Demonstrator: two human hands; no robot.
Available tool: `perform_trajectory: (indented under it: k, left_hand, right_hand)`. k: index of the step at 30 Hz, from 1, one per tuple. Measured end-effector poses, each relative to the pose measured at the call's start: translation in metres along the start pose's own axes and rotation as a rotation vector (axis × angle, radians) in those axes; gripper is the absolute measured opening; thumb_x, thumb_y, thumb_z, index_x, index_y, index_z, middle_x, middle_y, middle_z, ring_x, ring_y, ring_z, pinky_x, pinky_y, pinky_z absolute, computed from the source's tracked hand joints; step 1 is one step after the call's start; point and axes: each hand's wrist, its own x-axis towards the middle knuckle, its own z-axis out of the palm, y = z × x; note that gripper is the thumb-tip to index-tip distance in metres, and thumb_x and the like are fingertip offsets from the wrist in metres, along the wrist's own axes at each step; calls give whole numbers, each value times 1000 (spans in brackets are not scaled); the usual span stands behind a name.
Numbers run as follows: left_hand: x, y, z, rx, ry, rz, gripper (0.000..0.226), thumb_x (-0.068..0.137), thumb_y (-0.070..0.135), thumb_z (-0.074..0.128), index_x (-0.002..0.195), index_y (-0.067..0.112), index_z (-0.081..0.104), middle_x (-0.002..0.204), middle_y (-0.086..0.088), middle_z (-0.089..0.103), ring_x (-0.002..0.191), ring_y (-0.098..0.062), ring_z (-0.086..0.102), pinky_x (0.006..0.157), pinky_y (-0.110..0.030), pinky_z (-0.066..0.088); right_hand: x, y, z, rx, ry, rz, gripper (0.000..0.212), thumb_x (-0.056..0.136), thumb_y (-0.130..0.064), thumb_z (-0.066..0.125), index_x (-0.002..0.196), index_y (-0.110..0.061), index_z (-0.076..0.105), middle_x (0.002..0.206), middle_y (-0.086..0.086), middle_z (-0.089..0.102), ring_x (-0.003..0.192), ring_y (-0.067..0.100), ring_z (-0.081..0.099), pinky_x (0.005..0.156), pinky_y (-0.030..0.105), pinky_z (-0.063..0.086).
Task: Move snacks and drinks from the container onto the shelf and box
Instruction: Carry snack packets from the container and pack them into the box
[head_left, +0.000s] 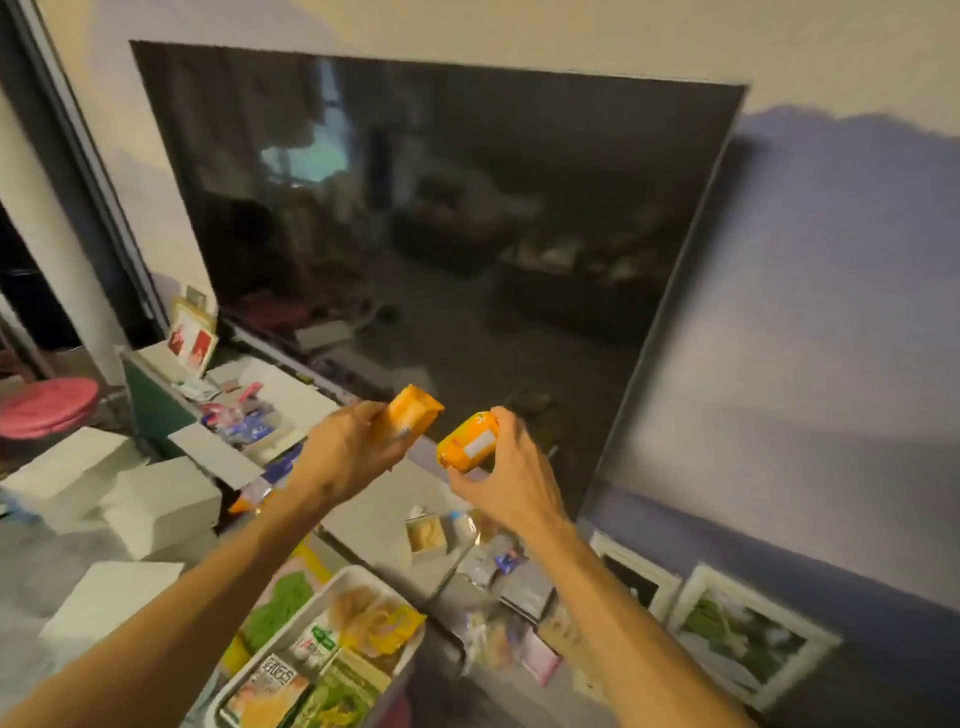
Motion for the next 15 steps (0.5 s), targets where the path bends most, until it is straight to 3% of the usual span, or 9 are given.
perform_trajectory:
  k: [3, 6, 9, 11, 13, 15]
  left_hand:
    - [2, 73, 29, -42, -68, 140, 51, 84, 65, 72, 117, 25, 70, 106, 1, 71, 87, -20, 66, 76, -37, 55]
    - [-10, 154, 56, -118, -166, 251, 60, 83, 63, 73, 128, 23, 67, 116, 1, 71, 96, -19, 68, 84, -39, 58]
    - [-34, 234, 85, -191, -208, 347, 62, 80, 71, 65, 124, 28, 67, 108, 5, 74, 92, -18, 70, 83, -42, 60]
    - [-55, 290, 106, -238, -258, 406, 55, 84, 66, 69, 123, 28, 68, 94, 10, 72, 84, -12, 68, 83, -40, 59]
    - [-82, 349, 127, -271, -311, 470, 46, 85, 63, 70, 117, 30, 67, 79, 13, 71, 77, -9, 68, 81, -37, 58]
    - [-112, 405, 149, -279, -358, 527, 50, 78, 69, 65, 111, 32, 68, 78, 12, 74, 78, -13, 70, 76, -37, 59]
  right_hand:
    - [-38, 42, -59, -22, 115, 105, 96, 79, -56, 84, 152, -26, 29, 146, 3, 49, 124, 25, 59, 90, 37, 57]
    - [-83, 82, -117, -57, 202, 204, 94, 77, -53, 86, 149, -26, 33, 141, 3, 53, 121, 25, 60, 89, 39, 59]
    - [-137, 122, -177, -77, 292, 277, 93, 72, -56, 85, 146, -25, 38, 137, 3, 55, 117, 26, 62, 89, 41, 59]
    - [-180, 149, -219, -93, 345, 338, 93, 69, -62, 82, 144, -26, 40, 135, 2, 55, 115, 24, 63, 87, 42, 60]
    - [-228, 176, -263, -119, 398, 394, 92, 71, -56, 86, 145, -24, 40, 137, 3, 55, 116, 22, 61, 85, 36, 58]
    - [-278, 204, -304, -146, 442, 458, 87, 75, -48, 90, 143, -23, 42, 135, 2, 56, 113, 20, 61, 81, 28, 52]
